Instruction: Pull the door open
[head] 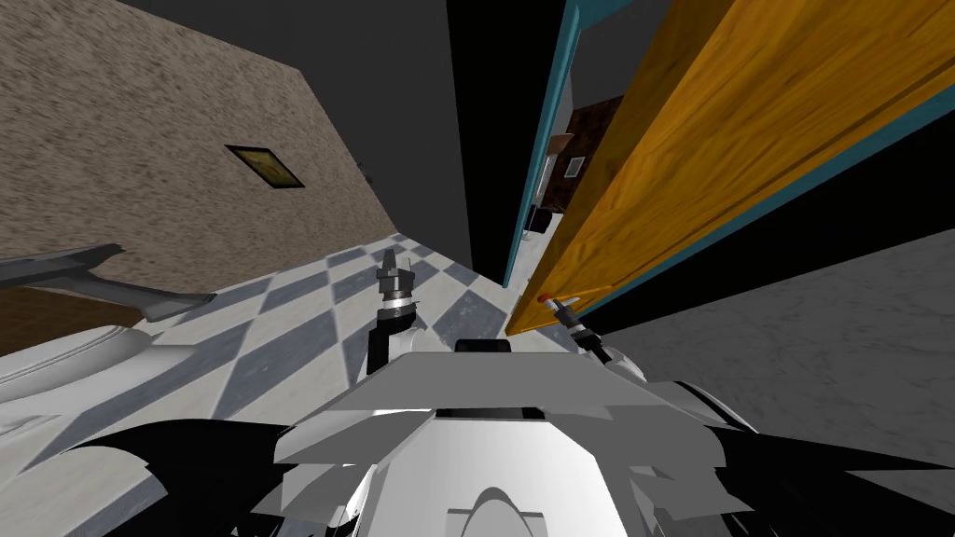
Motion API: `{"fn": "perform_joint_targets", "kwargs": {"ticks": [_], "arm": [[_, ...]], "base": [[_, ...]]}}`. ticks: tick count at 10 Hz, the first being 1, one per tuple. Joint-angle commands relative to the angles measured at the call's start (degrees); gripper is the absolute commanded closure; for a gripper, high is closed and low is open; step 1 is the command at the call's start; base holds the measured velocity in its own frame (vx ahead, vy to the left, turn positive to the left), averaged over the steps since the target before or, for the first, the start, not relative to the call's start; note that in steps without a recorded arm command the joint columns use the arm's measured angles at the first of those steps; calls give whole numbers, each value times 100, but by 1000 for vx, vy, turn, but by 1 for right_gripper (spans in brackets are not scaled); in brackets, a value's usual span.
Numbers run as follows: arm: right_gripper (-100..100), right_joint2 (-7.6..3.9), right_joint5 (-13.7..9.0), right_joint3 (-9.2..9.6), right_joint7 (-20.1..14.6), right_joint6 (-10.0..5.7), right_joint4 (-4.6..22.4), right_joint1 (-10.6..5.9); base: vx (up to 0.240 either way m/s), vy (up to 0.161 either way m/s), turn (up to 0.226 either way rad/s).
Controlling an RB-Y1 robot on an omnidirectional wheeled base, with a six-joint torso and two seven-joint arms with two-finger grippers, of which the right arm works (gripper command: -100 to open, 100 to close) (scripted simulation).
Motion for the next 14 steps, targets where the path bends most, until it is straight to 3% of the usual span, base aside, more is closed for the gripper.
{"fn": "perform_joint_targets", "kwargs": {"ticks": [1, 9, 13, 14], "arm": [[100, -23, -2, -6, -7, -83, 45, 26], [100, -126, -12, -33, -38, -456, 251, 145], [100, -163, -16, -42, -48, -589, 323, 186], [100, -139, -10, -30, -57, -539, 289, 174]], "base": [[-116, -77, 178], [-172, -96, 170], [-159, -65, 127], [-64, -31, 31]]}}
